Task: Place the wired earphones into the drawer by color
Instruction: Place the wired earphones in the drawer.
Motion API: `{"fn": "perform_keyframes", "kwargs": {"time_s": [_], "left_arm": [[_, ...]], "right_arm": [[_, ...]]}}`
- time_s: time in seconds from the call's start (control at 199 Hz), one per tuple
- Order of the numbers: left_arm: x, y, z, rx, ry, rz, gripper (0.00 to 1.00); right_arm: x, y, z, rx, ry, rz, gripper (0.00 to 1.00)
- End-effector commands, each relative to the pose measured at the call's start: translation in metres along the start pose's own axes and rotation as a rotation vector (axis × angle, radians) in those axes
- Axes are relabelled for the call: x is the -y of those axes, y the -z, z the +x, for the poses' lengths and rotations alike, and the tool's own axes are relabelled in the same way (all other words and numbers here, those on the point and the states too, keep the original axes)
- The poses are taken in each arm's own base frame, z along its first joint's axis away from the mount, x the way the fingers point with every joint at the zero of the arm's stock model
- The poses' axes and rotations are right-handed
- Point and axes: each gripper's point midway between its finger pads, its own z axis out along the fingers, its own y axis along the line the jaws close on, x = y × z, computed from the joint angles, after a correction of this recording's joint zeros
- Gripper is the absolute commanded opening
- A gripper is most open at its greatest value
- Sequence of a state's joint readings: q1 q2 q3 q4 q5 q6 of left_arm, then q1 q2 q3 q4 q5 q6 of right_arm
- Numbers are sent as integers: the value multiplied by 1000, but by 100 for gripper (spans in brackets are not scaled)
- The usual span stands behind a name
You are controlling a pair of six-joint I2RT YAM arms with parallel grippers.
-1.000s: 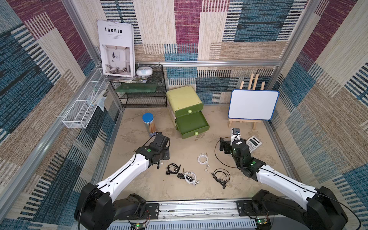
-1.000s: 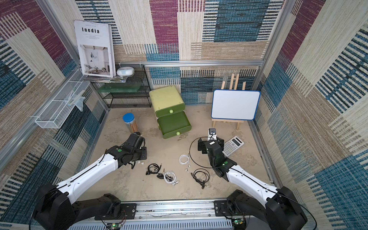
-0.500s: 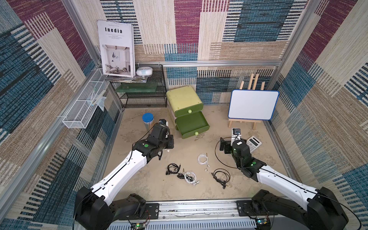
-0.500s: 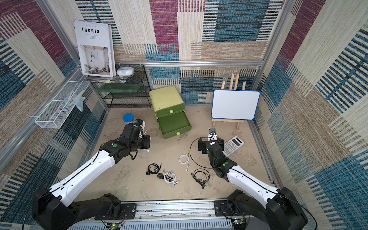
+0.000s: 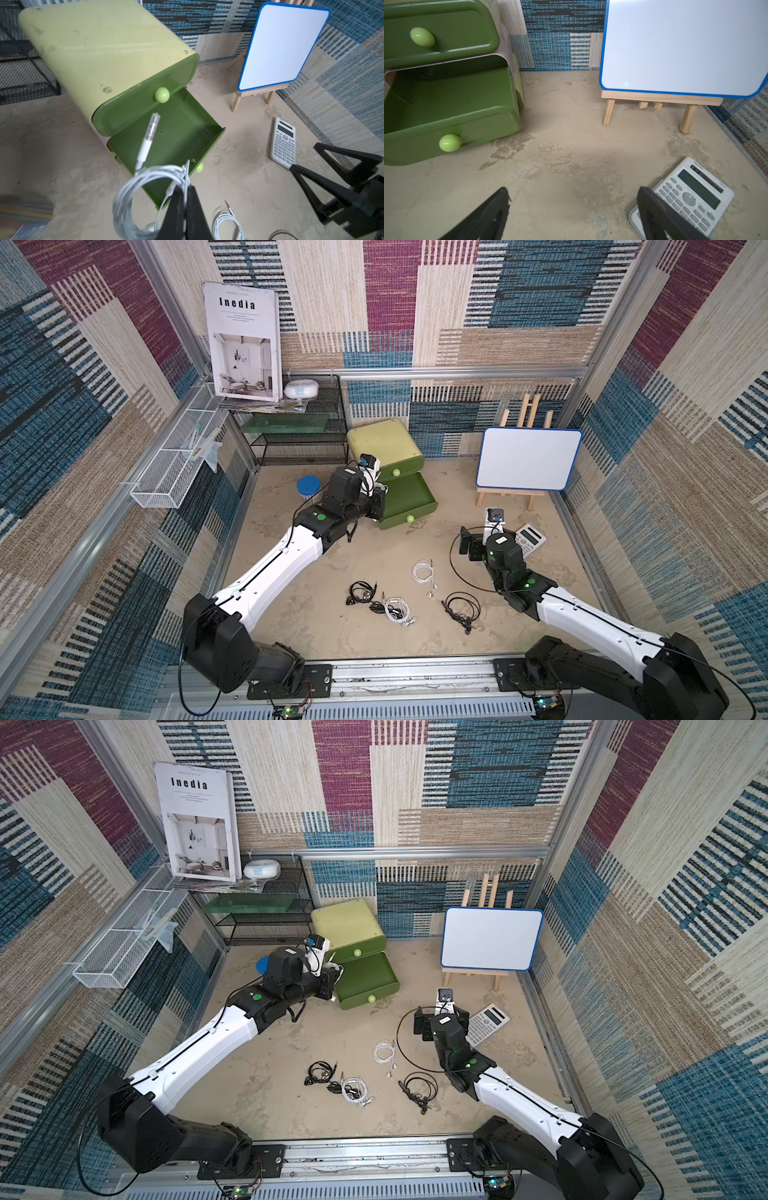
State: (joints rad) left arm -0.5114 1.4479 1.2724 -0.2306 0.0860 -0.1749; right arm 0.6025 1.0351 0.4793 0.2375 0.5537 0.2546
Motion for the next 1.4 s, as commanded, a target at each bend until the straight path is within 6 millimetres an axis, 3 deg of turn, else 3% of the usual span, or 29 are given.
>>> {"fn": "perform_keyframes", "kwargs": {"time_s": [0.0,0.356,0.667,0.968,1.199,1.284,1.399], "left_arm": [[12,-12,-17,52,-92,56,0],[12,-67,-7,12,-225,68,0],[3,-105,25,-84,-233,63,0],[-9,-129,52,-170,-217,28,0],[-11,-135,57,-190,-208,22,0],[-11,-134,56,-191,-201,20,16],[-10,-130,51,-182,-191,20,28]], "right_arm": [[2,1,-5,24,-15,11,99],[3,1,-5,25,-12,17,99],[4,2,-5,28,-14,18,99],[4,2,-6,31,-13,19,99],[4,3,-6,32,-13,15,99],[2,3,-5,29,-10,4,99],[2,4,-4,29,-7,0,99]]}}
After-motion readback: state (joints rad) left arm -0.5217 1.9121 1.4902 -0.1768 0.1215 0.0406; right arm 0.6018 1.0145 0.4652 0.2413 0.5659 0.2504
